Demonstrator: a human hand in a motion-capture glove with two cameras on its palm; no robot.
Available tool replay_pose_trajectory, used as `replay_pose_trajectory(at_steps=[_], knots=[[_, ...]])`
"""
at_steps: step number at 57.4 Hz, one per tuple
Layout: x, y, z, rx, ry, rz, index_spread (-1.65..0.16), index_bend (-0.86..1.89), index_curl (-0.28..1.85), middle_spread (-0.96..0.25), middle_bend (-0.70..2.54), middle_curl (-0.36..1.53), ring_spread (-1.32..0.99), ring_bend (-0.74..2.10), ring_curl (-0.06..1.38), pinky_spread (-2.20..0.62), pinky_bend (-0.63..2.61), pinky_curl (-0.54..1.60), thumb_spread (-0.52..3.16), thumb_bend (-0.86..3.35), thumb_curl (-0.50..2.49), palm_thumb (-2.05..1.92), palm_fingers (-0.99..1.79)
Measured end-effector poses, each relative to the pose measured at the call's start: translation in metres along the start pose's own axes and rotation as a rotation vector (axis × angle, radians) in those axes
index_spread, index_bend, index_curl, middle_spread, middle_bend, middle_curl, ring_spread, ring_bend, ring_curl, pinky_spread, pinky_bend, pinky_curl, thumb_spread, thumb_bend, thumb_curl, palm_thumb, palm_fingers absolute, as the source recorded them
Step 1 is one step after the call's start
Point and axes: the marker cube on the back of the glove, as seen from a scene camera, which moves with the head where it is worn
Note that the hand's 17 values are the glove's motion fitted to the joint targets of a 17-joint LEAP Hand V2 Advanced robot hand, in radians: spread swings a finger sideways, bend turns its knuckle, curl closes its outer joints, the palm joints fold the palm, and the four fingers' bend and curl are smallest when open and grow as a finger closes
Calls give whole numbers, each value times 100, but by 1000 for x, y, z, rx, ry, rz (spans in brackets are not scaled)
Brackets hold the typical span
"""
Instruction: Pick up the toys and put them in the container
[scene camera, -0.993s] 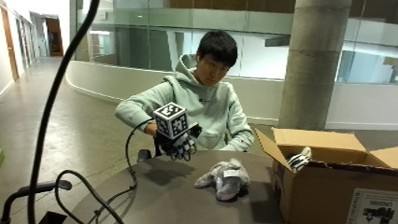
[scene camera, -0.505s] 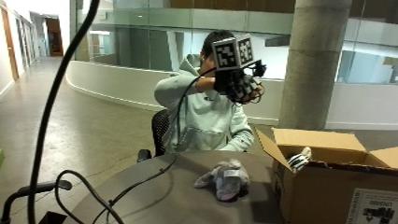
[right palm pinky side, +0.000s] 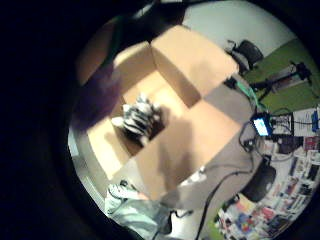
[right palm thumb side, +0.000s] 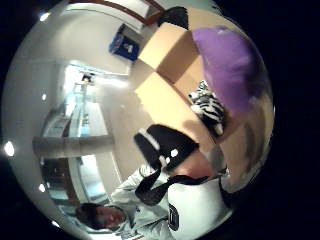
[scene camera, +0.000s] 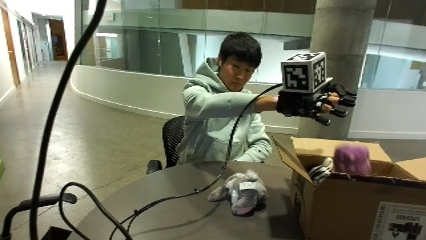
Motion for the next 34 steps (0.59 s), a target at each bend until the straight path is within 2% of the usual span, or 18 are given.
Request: replay_pose_trajectory(at_steps=[1, 2, 6, 10, 25, 29, 34], knots=[[1, 0, 0, 11, 0, -6, -34, 18, 104, -19, 52, 86, -24, 93, 71, -24, 130, 66, 97, -8, 89, 2, -87], [2, 1, 1, 23, -3, -11, -34, 13, 98, -16, 45, 82, -21, 82, 67, -20, 125, 62, 98, -9, 86, -1, -86], [8, 8, -1, 39, -32, -24, -32, 4, 82, -9, 24, 70, -14, 52, 51, -11, 112, 52, 103, -7, 77, -5, -66], [15, 21, -4, 45, -59, -26, -29, 2, 71, -4, 13, 63, -10, 36, 42, -6, 101, 47, 106, -6, 69, -6, -54], [75, 107, -28, 86, -74, -38, -24, 6, 45, 2, 10, 44, -3, 16, 34, 2, 81, 37, 113, -5, 49, -4, -34], [86, 150, -21, 77, -112, -12, -23, 7, 41, 3, 12, 41, -2, 15, 32, 3, 78, 36, 115, -4, 45, -3, -32], [123, 177, -2, 44, -138, 14, -22, 8, 37, 3, 16, 40, -2, 17, 32, 3, 75, 35, 120, -1, 43, 2, -21]])
